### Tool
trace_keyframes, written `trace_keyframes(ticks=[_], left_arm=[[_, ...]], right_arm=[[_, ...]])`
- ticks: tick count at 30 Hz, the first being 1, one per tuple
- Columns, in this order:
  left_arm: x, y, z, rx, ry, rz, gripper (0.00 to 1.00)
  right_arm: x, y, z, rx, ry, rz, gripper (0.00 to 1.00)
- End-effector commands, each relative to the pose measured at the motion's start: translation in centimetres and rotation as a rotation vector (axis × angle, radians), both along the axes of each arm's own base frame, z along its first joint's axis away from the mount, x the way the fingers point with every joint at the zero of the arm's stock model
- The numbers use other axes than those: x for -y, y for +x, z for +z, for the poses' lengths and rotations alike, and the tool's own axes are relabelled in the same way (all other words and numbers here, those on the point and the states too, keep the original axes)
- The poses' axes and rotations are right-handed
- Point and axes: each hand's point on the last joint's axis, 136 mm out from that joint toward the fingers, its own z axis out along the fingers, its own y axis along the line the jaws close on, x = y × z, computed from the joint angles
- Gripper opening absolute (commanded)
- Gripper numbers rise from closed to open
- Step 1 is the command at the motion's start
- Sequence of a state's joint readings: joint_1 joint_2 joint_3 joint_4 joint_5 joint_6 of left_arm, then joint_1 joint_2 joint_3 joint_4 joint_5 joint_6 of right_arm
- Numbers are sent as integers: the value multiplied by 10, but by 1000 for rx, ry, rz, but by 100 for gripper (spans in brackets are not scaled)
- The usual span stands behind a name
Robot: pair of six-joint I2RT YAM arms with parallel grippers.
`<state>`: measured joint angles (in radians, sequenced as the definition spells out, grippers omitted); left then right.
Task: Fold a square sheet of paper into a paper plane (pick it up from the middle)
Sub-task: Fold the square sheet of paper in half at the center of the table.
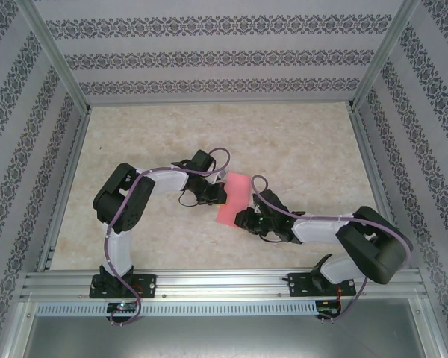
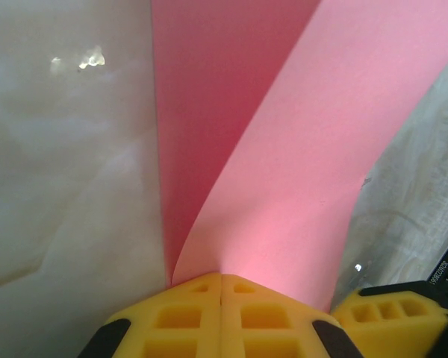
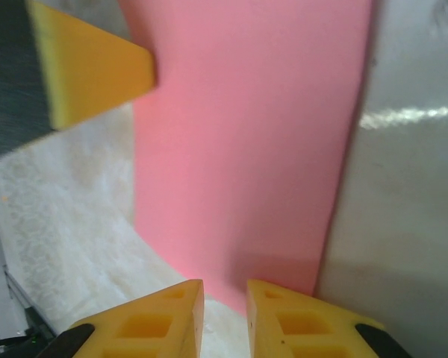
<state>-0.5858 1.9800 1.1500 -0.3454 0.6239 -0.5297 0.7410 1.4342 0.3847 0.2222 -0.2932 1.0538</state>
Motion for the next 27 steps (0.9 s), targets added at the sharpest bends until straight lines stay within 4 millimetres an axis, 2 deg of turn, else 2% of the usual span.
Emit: trace_keyframes(ticks=[1,3,6,9,11,16,21,27], left_arm=[[-12,-18,-32,-57,109,-24,0],[-12,-17,-31,-54,110,-26,0],[-13,-18,-31,-54,114,-29,0],[-14,-19,-33,-57,120,-29,0],[-13,-20,-33,-61,116,-29,0],[-14,-20,-35,-63,122,-32,0],[-14,-21,-35,-63,125,-37,0],[-15,-21,-38,-70,129,-36,0]], right_arm=[[3,-10,-15,-39,-22,7,23],[6,-10,-16,-48,-43,5,22],[7,2,7,14,-46,-10,22],[19,27,39,108,-48,-66,23],[27,49,58,163,18,-119,23],[23,82,81,217,116,-113,22],[9,100,68,185,137,-81,21],[9,108,30,118,72,-74,20]])
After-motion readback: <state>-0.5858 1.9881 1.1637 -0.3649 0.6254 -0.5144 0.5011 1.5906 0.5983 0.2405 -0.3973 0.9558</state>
